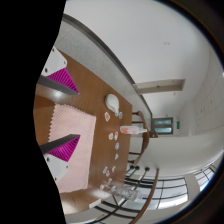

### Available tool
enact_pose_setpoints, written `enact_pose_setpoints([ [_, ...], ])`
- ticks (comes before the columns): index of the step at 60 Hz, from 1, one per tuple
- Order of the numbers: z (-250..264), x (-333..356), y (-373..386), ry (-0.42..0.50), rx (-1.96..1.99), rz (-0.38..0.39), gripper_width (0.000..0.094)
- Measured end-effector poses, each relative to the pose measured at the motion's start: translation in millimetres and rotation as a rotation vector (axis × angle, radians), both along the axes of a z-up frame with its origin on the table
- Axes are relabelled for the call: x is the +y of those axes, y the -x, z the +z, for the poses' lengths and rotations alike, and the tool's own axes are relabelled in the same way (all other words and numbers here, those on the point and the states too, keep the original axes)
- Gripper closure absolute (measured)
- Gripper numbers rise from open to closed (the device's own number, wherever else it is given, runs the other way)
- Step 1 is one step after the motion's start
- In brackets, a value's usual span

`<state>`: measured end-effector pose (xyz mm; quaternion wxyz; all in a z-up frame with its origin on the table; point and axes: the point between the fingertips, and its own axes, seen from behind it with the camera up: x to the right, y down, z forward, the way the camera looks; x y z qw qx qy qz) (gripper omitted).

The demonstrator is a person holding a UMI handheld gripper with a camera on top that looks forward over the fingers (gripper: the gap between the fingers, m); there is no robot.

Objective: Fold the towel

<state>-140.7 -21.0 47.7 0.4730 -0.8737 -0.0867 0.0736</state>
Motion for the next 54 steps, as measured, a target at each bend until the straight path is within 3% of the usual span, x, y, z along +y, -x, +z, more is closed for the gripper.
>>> enact_pose_setpoints([
  [13,-36.5,34.2,12.2,0.141,-0.044,0.01,0.019],
  [14,-50.6,53.2,17.3,0.15,-0.052,0.014,0.0138],
  [15,-55.2,52.6,17.4,0.165,-0.06,0.018,0.0221],
  [16,-59.9,50.1,16.5,0.184,-0.067,0.021,0.0234],
  [27,-58.7,60.5,11.0,0.129,-0.089,0.0,0.0899],
  [37,-49.8,59.1,11.3,0.093,-0.026,-0.003,0.0924],
  [47,10.2,61.4,-35.2,-0.053,-0.014,-0.049,0.0911],
  [54,47.5,57.4,-115.1,-0.117,-0.005,-0.165,0.0907],
])
